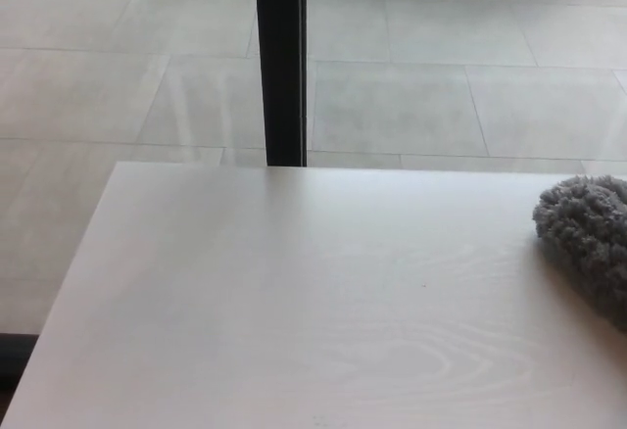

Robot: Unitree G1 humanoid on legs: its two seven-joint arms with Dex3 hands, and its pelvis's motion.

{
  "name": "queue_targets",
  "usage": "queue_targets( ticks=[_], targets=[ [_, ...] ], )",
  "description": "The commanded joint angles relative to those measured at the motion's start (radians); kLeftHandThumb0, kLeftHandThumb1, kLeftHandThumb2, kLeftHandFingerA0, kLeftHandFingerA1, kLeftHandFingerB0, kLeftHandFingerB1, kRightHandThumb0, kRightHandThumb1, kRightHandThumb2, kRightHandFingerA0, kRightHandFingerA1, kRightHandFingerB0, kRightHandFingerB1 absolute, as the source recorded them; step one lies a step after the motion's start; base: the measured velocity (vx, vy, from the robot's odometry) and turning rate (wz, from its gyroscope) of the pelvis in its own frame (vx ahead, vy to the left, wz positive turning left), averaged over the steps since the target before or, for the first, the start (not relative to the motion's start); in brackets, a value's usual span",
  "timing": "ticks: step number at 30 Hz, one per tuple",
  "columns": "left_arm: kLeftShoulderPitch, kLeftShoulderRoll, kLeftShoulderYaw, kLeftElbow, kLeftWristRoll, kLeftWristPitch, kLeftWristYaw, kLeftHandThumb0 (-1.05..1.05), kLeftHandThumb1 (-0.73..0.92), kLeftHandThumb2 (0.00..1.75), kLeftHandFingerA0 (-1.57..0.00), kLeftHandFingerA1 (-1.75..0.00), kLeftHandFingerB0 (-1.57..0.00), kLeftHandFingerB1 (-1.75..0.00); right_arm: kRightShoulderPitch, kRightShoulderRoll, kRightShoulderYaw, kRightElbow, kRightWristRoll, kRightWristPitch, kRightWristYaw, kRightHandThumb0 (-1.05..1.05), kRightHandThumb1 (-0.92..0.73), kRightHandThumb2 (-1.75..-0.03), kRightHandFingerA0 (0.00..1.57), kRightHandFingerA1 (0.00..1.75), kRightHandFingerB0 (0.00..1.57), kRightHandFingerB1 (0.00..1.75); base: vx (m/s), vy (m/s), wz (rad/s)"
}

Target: The robot uses its right hand to pick up the duster kept in the middle of the desk and use it to wipe the desk by swiping its surface twice

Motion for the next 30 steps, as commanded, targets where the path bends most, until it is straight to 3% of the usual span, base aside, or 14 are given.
queue_targets(
  ticks=[1, 2, 5, 7, 8, 10, 12, 14, 15, 16, 17, 19, 20, 30],
  targets=[
    [0.005, 0.010, 0.000, 0.003, -0.015, -0.032, -0.016, -1.05, 0.29, 1.23, -1.05, -1.07, -1.01, -1.02, 0.065, 0.033, 0.011, 0.052, 0.026, 0.112, 0.052, -0.42, -0.73, -0.65, 0.74, 1.66, 0.60, 1.10, 0.00, 0.000, 0.00],
    [0.004, 0.010, 0.001, 0.004, -0.016, -0.030, -0.015, -1.05, 0.30, 1.20, -1.03, -1.08, -1.02, -1.01, 0.065, 0.034, 0.007, 0.051, 0.033, 0.105, 0.056, -0.38, -0.72, -0.64, 0.77, 1.52, 0.70, 0.97, 0.00, 0.000, 0.00],
    [0.004, 0.009, 0.001, -0.006, -0.020, -0.024, -0.017, -1.05, 0.29, 1.21, -1.00, -1.10, -0.97, -1.04, 0.056, 0.045, 0.009, 0.040, 0.042, 0.079, 0.073, -0.39, -0.71, -0.67, 0.76, 1.57, 0.65, 0.93, 0.00, 0.000, 0.00],
    [0.006, 0.008, 0.003, -0.005, -0.022, -0.028, -0.027, -1.05, 0.30, 1.20, -0.98, -1.13, -0.96, -1.05, 0.049, 0.055, 0.018, 0.037, 0.041, 0.061, 0.074, -0.40, -0.76, -0.67, 0.73, 1.64, 0.66, 1.12, 0.00, 0.000, 0.00],
    [0.005, 0.009, 0.000, 0.000, -0.018, -0.029, -0.019, -1.05, 0.29, 1.20, -0.98, -1.12, -0.96, -1.06, 0.044, 0.058, 0.001, 0.023, 0.072, 0.017, 0.128, -0.37, -0.77, -0.66, 0.70, 1.33, 0.66, 0.83, 0.00, 0.000, 0.00],
    [0.007, 0.007, -0.001, -0.002, -0.019, -0.031, -0.018, -1.05, 0.30, 1.24, -1.03, -1.10, -1.01, -1.03, 0.043, 0.065, -0.034, -0.005, 0.122, -0.019, 0.179, -0.31, -0.76, -0.67, 0.68, 1.17, 0.65, 0.74, 0.00, 0.000, 0.00],
    [0.007, 0.004, 0.004, 0.002, -0.025, -0.029, -0.021, -1.05, 0.27, 1.23, -1.06, -1.07, -1.01, -1.03, 0.020, 0.061, -0.053, -0.021, 0.151, -0.020, 0.265, -0.44, -0.70, -0.61, 0.57, 0.84, 0.35, 0.50, 0.00, 0.000, 0.00],
    [0.003, 0.005, 0.008, 0.011, -0.027, -0.026, -0.022, -1.05, 0.27, 1.20, -1.08, -1.05, -1.03, -1.01, -0.002, 0.058, -0.099, -0.031, 0.212, 0.010, 0.383, -0.63, -0.69, -0.60, 0.18, 0.63, 0.00, 0.25, 0.00, 0.000, 0.00],
    [0.003, 0.006, 0.007, 0.012, -0.026, -0.025, -0.021, -1.05, 0.31, 1.18, -1.05, -1.06, -1.03, -1.01, -0.013, 0.044, -0.095, -0.030, 0.211, 0.010, 0.447, -0.96, -0.59, -0.90, 0.07, 0.36, 0.00, 0.01, 0.00, 0.000, 0.00],
    [0.007, 0.006, 0.002, 0.012, -0.021, -0.029, -0.025, -1.05, 0.31, 1.20, -1.01, -1.10, -0.99, -1.03, -0.018, 0.025, -0.058, -0.033, 0.171, 0.010, 0.474, -1.05, -0.64, -0.98, 0.00, 0.12, 0.00, 0.04, 0.00, 0.000, 0.00],
    [0.010, 0.007, 0.002, 0.010, -0.022, -0.028, -0.031, -1.05, 0.31, 1.24, -1.00, -1.10, -0.95, -1.05, -0.024, 0.011, -0.034, -0.042, 0.147, 0.024, 0.496, -0.95, -0.62, -0.80, 0.00, 0.00, 0.00, 0.00, 0.00, 0.000, 0.00],
    [0.013, 0.006, 0.002, 0.008, -0.023, -0.027, -0.034, -1.05, 0.31, 1.24, -1.00, -1.10, -0.95, -1.05, -0.027, 0.002, -0.026, -0.048, 0.142, 0.028, 0.520, -0.95, -0.62, -0.80, 0.00, 0.00, 0.00, 0.00, 0.00, 0.000, 0.00],
    [0.015, 0.001, 0.000, -0.007, -0.022, -0.022, -0.021, -1.05, 0.29, 1.31, -0.99, -1.13, -0.95, -1.09, -0.019, -0.027, -0.050, -0.089, 0.176, 0.013, 0.556, -1.02, -0.69, -0.62, 0.00, 0.00, 0.00, 0.00, 0.00, 0.000, 0.00],
    [0.028, 0.003, -0.004, -0.002, -0.015, -0.024, -0.011, -1.05, 0.32, 1.31, -0.98, -1.15, -0.96, -1.08, 0.061, -0.113, -0.077, -0.217, 0.187, -0.008, 0.533, -1.05, -0.74, -0.66, 0.00, 0.00, 0.00, 0.00, 0.00, 0.000, 0.00]
  ],
)
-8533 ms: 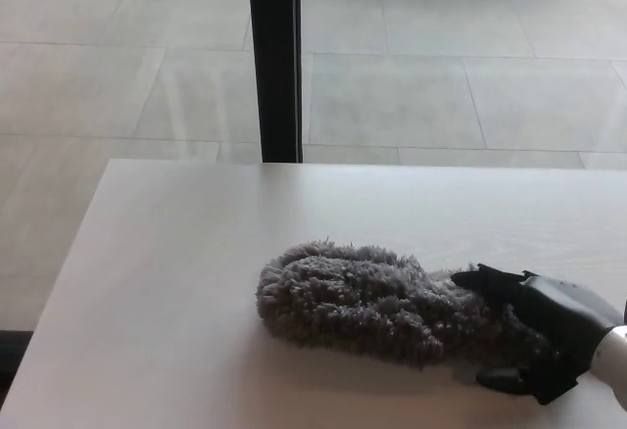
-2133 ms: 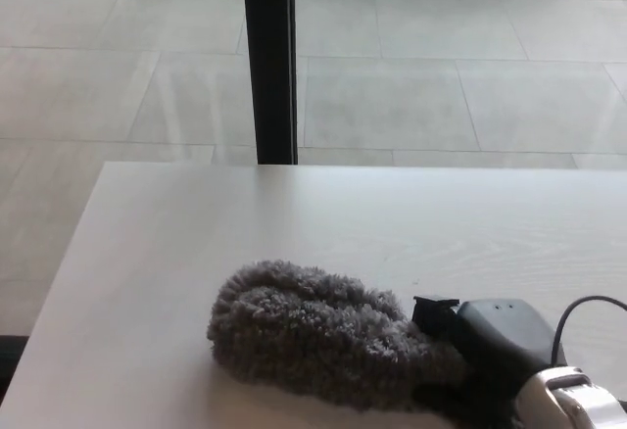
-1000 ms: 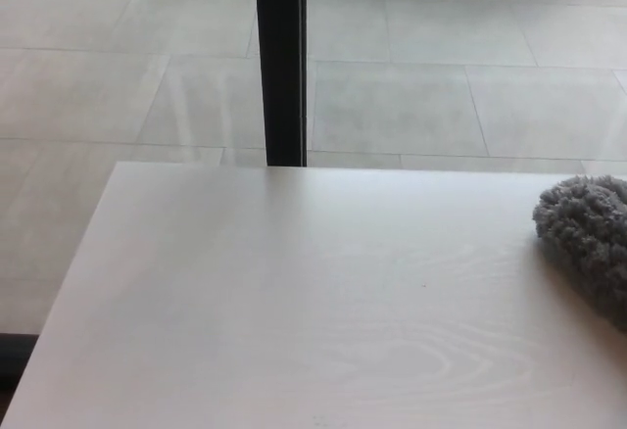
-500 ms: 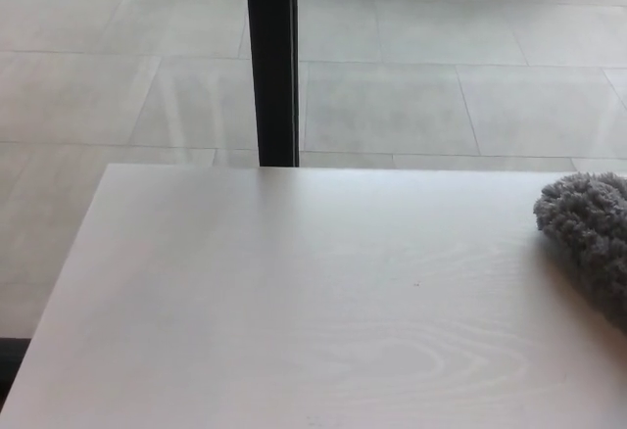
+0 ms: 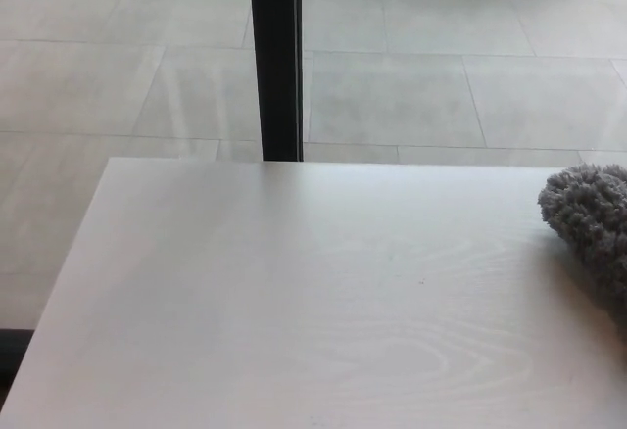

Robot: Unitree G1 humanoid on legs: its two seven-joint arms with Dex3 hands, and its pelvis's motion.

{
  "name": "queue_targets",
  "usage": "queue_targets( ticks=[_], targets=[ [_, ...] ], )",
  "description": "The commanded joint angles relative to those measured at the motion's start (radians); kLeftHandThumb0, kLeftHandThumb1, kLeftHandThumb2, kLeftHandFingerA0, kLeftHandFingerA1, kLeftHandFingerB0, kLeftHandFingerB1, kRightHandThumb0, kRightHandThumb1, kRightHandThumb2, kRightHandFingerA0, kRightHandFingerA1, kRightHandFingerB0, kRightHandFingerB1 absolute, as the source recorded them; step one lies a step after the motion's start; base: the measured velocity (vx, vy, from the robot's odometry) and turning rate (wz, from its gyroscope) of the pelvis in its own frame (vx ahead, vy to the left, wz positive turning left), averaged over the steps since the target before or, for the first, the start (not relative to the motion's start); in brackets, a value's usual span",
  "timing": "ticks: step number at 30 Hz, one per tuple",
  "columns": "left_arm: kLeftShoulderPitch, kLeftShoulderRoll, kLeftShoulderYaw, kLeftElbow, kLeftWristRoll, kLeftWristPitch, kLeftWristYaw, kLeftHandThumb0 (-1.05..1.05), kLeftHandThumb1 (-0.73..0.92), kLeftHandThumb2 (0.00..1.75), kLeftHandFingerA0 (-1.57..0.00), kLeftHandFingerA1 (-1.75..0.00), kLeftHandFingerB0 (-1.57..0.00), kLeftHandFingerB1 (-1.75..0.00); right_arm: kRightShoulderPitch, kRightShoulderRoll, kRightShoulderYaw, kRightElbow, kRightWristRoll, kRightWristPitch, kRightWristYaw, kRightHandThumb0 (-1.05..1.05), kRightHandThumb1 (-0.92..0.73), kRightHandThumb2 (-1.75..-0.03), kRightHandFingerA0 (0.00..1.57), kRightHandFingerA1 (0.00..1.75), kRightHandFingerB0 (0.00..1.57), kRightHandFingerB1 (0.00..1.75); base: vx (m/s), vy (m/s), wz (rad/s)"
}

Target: The robot uses its right hand to pick up the duster kept in the middle of the desk and use it to wipe the desk by swiping its surface twice

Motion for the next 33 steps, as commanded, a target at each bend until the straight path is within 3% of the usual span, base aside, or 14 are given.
queue_targets(
  ticks=[1, 7, 12, 13, 15, 17, 24, 25, 26, 27, 28, 29, 32, 33],
  targets=[
    [0.025, 0.006, -0.005, -0.003, -0.007, -0.025, -0.001, -1.05, 0.31, 1.31, -0.98, -1.15, -0.94, -1.10, 0.102, -0.117, -0.037, -0.146, 0.098, -0.012, 0.281, -1.05, -0.75, -0.65, 0.00, 0.00, 0.00, 0.00, 0.00, 0.000, 0.00],
    [0.025, 0.013, -0.002, 0.013, -0.008, -0.014, 0.006, -1.05, 0.29, 1.28, -1.07, -1.05, -1.00, -1.03, 0.243, -0.227, -0.109, -0.392, 0.100, -0.047, 0.224, -1.05, -0.84, -0.69, 0.00, 0.00, 0.00, 0.00, 0.00, 0.000, 0.00],
    [0.035, 0.011, -0.007, -0.005, -0.006, -0.016, 0.007, -1.05, 0.27, 1.27, -0.97, -1.12, -0.95, -1.07, 0.414, -0.286, -0.311, -0.652, 0.229, -0.023, 0.276, -1.05, -0.81, -0.66, 0.00, 0.00, 0.00, 0.00, 0.00, 0.000, 0.00],
    [0.037, 0.009, -0.013, -0.011, -0.001, -0.024, 0.006, -1.05, 0.28, 1.28, -0.98, -1.13, -0.92, -1.11, 0.486, -0.315, -0.409, -0.734, 0.259, -0.035, 0.274, -1.03, -0.73, -0.98, 0.00, 0.15, 0.00, 0.00, 0.00, 0.000, 0.00],
    [0.034, 0.007, -0.014, -0.003, 0.002, -0.032, 0.007, -1.05, 0.30, 1.30, -0.99, -1.12, -0.93, -1.09, 0.547, -0.312, -0.525, -0.774, 0.324, -0.064, 0.286, -1.04, -0.74, -0.80, 0.00, 0.00, 0.00, 0.00, 0.00, 0.000, 0.00],
    [0.039, 0.009, -0.010, -0.001, -0.004, -0.027, -0.005, -1.05, 0.33, 1.26, -0.97, -1.12, -0.92, -1.08, 0.644, -0.324, -0.646, -0.829, 0.329, -0.064, 0.286, -1.05, -0.88, -0.70, 0.00, 0.00, 0.00, 0.00, 0.00, 0.000, 0.00],
    [0.047, -0.004, -0.023, -0.002, 0.007, -0.036, 0.001, -1.05, 0.31, 1.27, -0.99, -1.12, -0.93, -1.08, 0.838, -0.240, -0.932, -0.774, 0.381, -0.078, 0.189, -1.05, -0.92, -0.75, 0.00, 0.00, 0.00, 0.00, 0.00, 0.000, 0.00],
    [0.047, 0.000, -0.026, 0.001, 0.011, -0.038, -0.001, -1.05, 0.31, 1.28, -0.95, -1.12, -0.89, -1.09, 0.857, -0.216, -0.951, -0.760, 0.390, -0.069, 0.170, -1.05, -0.92, -0.65, 0.00, 0.21, 0.00, 0.01, 0.00, 0.000, 0.00],
    [0.046, 0.000, -0.026, 0.002, 0.011, -0.037, -0.001, -1.05, 0.30, 1.26, -0.99, -1.09, -0.91, -1.09, 0.870, -0.189, -0.973, -0.737, 0.408, -0.072, 0.152, -1.05, -0.92, -0.69, 0.00, 0.19, 0.00, 0.04, 0.00, 0.000, 0.00],
    [0.044, -0.007, -0.029, 0.004, 0.012, -0.035, 0.007, -1.05, 0.30, 1.24, -0.99, -1.08, -0.92, -1.07, 0.879, -0.131, -1.022, -0.704, 0.470, -0.068, 0.134, -1.05, -0.74, -1.19, 0.00, 0.62, 0.00, 0.47, 0.00, 0.000, 0.00],
    [0.046, -0.013, -0.034, 0.003, 0.019, -0.042, 0.016, -1.05, 0.33, 1.31, -1.01, -1.07, -0.98, -1.04, 0.874, -0.095, -1.060, -0.665, 0.531, -0.060, 0.142, -1.05, -0.92, -0.58, 0.00, 0.23, 0.00, 0.15, 0.00, 0.000, 0.00],
    [0.049, -0.018, -0.040, 0.000, 0.025, -0.051, 0.023, -1.05, 0.33, 1.31, -1.01, -1.07, -0.98, -1.04, 0.866, -0.060, -1.100, -0.613, 0.595, -0.055, 0.158, -1.05, -0.92, -0.58, 0.00, 0.23, 0.00, 0.15, 0.00, 0.000, 0.00],
    [0.043, -0.004, -0.037, 0.004, 0.018, -0.035, 0.009, -1.05, 0.29, 1.26, -0.99, -1.10, -0.96, -1.05, 0.835, -0.018, -1.160, -0.498, 0.695, -0.045, 0.223, -1.05, -0.92, -0.64, 0.00, 0.25, 0.00, 0.00, 0.00, 0.000, 0.00],
    [0.036, -0.005, -0.039, 0.003, 0.019, -0.030, 0.021, -1.05, 0.29, 1.26, -1.01, -1.09, -0.96, -1.06, 0.814, -0.018, -1.195, -0.464, 0.723, -0.038, 0.219, -1.05, -0.76, -1.19, 0.00, 0.63, 0.00, 0.43, 0.00, 0.000, 0.00]
  ],
)
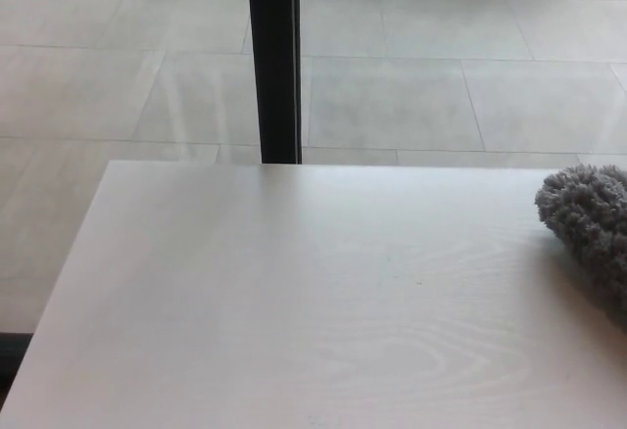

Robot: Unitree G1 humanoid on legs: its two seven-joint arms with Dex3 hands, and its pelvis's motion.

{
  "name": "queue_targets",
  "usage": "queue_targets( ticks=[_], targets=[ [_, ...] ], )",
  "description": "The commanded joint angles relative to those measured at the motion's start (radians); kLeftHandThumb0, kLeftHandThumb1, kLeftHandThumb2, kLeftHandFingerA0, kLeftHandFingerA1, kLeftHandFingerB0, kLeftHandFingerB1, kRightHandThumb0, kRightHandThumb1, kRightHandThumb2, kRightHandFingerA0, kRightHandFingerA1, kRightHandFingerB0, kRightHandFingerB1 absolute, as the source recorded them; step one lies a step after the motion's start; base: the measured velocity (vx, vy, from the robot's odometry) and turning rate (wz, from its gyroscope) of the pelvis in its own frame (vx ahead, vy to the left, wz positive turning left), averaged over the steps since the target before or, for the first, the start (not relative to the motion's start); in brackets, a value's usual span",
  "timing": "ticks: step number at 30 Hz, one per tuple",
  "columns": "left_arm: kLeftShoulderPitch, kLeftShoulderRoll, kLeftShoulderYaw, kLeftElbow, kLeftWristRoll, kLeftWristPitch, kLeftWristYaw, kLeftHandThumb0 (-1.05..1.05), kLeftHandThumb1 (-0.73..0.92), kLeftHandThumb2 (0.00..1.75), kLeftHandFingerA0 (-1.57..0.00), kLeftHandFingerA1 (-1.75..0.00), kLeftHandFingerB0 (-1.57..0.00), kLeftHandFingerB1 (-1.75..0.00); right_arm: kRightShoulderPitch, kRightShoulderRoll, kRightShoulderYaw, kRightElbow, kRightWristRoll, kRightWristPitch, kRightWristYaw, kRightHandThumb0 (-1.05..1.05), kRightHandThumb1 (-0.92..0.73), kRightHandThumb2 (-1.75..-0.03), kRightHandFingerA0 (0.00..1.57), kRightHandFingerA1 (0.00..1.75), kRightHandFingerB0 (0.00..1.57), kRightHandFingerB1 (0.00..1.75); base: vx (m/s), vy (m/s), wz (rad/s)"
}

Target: The robot uses its right hand to pick up the duster kept in the middle of the desk and use it to wipe the desk by swiping its surface twice

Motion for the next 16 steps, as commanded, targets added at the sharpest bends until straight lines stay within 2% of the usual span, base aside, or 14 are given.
queue_targets(
  ticks=[1, 2, 3, 6, 7, 9, 10, 11, 13, 14, 15, 16],
  targets=[
    [0.006, 0.000, -0.025, 0.000, 0.015, -0.022, 0.015, -1.05, 0.27, 1.24, -0.97, -1.12, -0.91, -1.10, 0.049, 0.152, -0.460, 0.248, 0.525, -0.011, 0.043, -1.04, -0.74, -1.17, 0.00, 0.63, 0.00, 0.44, 0.00, 0.000, 0.00],
    [0.004, 0.001, -0.033, 0.000, 0.022, -0.020, 0.023, -1.05, 0.30, 1.27, -0.97, -1.12, -0.89, -1.11, 0.020, 0.140, -0.504, 0.303, 0.561, -0.015, 0.045, -1.05, -0.75, -1.15, 0.00, 0.59, 0.00, 0.41, 0.00, 0.000, 0.00],
    [0.001, 0.002, -0.036, 0.005, 0.026, -0.023, 0.028, -0.50, 0.87, 0.66, -0.52, -0.52, -0.49, -0.43, 0.004, 0.137, -0.530, 0.341, 0.581, -0.024, 0.044, -1.04, -0.76, -1.11, 0.00, 0.60, 0.00, 0.42, 0.00, 0.000, 0.00],
    [-0.006, 0.011, -0.029, 0.020, 0.018, -0.008, 0.031, -0.50, 0.88, 0.66, -0.53, -0.53, -0.49, -0.43, -0.009, 0.132, -0.556, 0.456, 0.588, -0.081, 0.057, -1.04, -0.75, -1.13, 0.00, 0.58, 0.00, 0.41, 0.00, 0.000, 0.00],
    [-0.001, 0.017, -0.032, 0.021, 0.022, -0.005, 0.035, -0.50, 0.89, 0.66, -0.55, -0.52, -0.46, -0.42, -0.011, 0.148, -0.581, 0.494, 0.613, -0.091, 0.070, -1.01, -0.69, -1.13, 0.00, 0.65, 0.00, 0.48, 0.00, 0.000, 0.00],
    [0.005, 0.019, -0.034, 0.014, 0.022, -0.003, 0.031, -0.51, 0.89, 0.66, -0.51, -0.53, -0.45, -0.43, -0.024, 0.151, -0.624, 0.554, 0.652, -0.079, 0.093, -0.99, -0.70, -1.13, 0.00, 0.65, 0.00, 0.48, 0.00, 0.000, 0.00],
    [0.004, 0.021, -0.033, 0.016, 0.021, 0.002, 0.034, -0.50, 0.89, 0.66, -0.54, -0.57, -0.47, -0.45, -0.027, 0.151, -0.633, 0.574, 0.656, -0.054, 0.096, -1.05, -0.78, -1.23, 0.03, 0.83, 0.01, 0.49, 0.00, 0.000, 0.00],
    [0.003, 0.024, -0.032, 0.018, 0.019, 0.011, 0.038, -0.50, 0.90, 0.66, -0.52, -0.57, -0.45, -0.45, -0.032, 0.150, -0.648, 0.614, 0.665, -0.007, 0.100, -1.04, -0.77, -1.22, 0.36, 0.97, 0.00, 0.54, 0.00, 0.000, 0.00],
    [0.002, 0.028, -0.031, 0.018, 0.018, 0.014, 0.036, -0.50, 0.90, 0.66, -0.52, -0.57, -0.45, -0.45, -0.039, 0.146, -0.657, 0.638, 0.665, 0.002, 0.107, -1.04, -0.77, -1.22, 0.36, 0.97, 0.00, 0.54, 0.00, 0.000, 0.00],
    [0.000, 0.031, -0.032, 0.023, 0.020, 0.022, 0.042, -0.51, 0.89, 0.66, -0.52, -0.56, -0.46, -0.45, -0.027, 0.157, -0.659, 0.638, 0.673, 0.057, 0.152, -1.05, -0.92, -0.73, 0.27, 1.25, 0.00, 1.03, 0.00, 0.000, 0.00],
    [-0.001, 0.031, -0.033, 0.023, 0.020, 0.022, 0.042, -0.51, 0.89, 0.66, -0.52, -0.56, -0.46, -0.45, -0.028, 0.156, -0.662, 0.643, 0.672, 0.055, 0.155, -1.05, -0.92, -0.73, 0.27, 1.25, 0.00, 1.03, 0.00, 0.000, 0.00],
    [-0.003, 0.031, -0.034, 0.025, 0.021, 0.026, 0.048, -0.53, 0.89, 0.66, -0.52, -0.55, -0.46, -0.45, -0.023, 0.161, -0.660, 0.647, 0.670, 0.072, 0.182, -1.05, -0.92, -0.68, 0.24, 1.15, 0.02, 0.95, 0.00, 0.000, 0.00]
  ],
)
